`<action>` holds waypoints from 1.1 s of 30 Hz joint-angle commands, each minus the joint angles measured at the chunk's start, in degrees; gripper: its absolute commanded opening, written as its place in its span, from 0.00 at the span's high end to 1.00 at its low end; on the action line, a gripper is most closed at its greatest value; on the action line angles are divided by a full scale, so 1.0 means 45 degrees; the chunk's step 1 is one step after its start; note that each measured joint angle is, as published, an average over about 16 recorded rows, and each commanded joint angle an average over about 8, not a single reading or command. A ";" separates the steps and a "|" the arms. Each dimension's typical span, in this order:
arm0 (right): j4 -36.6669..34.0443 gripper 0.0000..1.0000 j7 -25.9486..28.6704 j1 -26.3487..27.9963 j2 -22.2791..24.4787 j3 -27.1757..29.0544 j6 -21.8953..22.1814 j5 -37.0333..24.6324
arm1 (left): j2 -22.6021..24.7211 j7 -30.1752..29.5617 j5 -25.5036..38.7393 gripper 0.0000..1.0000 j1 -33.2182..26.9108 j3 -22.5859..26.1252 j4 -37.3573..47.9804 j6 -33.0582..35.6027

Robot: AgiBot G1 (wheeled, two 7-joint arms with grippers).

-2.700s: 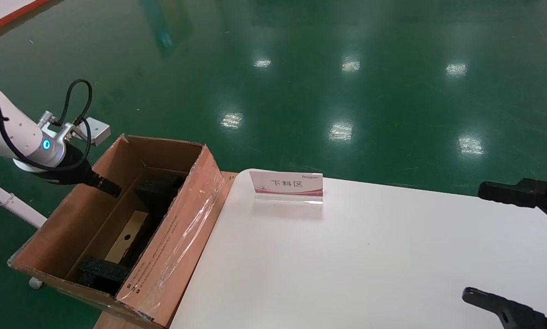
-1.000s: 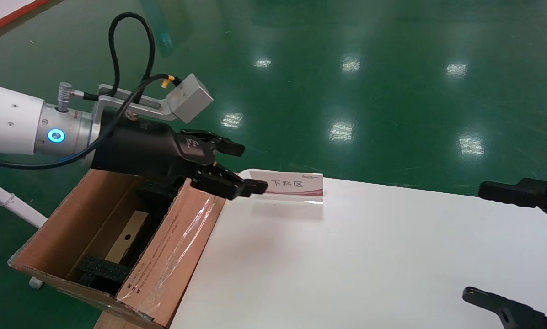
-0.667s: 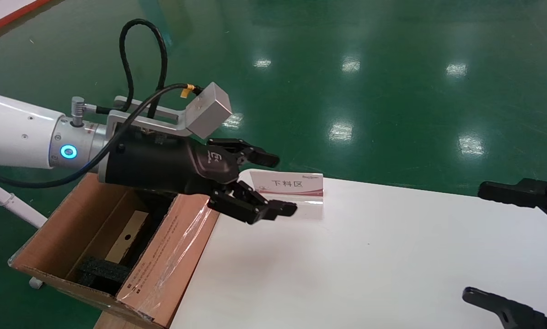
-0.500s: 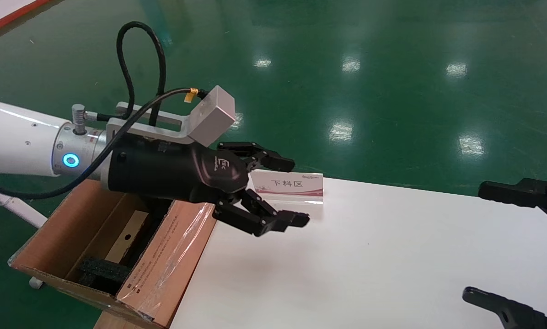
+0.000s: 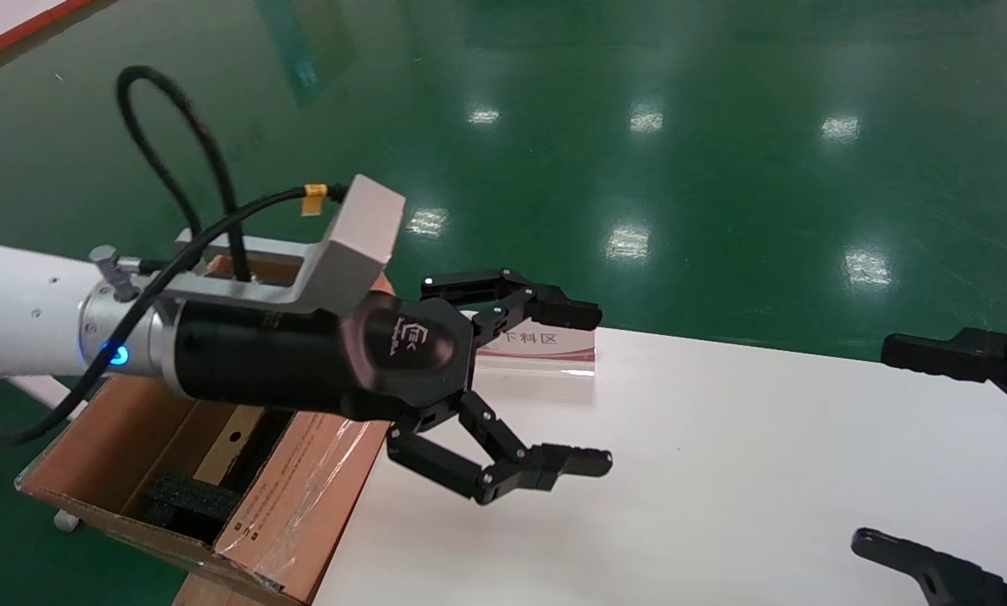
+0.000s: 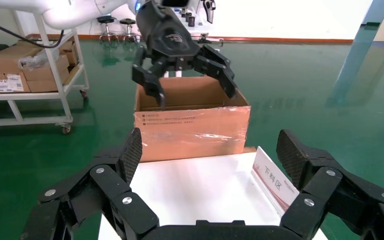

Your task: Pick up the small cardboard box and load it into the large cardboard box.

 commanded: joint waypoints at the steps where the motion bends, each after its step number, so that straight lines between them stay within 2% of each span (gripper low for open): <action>1: 0.0000 0.00 -0.0001 0.0000 0.0000 -0.0001 0.0001 0.0001 | 0.0128 0.0399 -0.0198 0.00 0.0515 -0.0623 0.0012 0.0224; 8: -0.0002 0.00 -0.0003 0.0000 0.0002 -0.0004 0.0003 0.0003 | 0.0510 0.1565 -0.0788 0.00 0.2088 -0.2531 0.0050 0.0891; 13: -0.0004 0.00 -0.0005 -0.0002 0.0004 -0.0003 0.0006 0.0005 | 0.0621 0.1809 -0.0968 0.00 0.2569 -0.3126 0.0066 0.1085; 33: -0.0004 0.00 -0.0003 -0.0002 0.0004 -0.0004 0.0006 0.0006 | 0.0532 0.1623 -0.0835 0.00 0.2160 -0.2610 0.0059 0.0929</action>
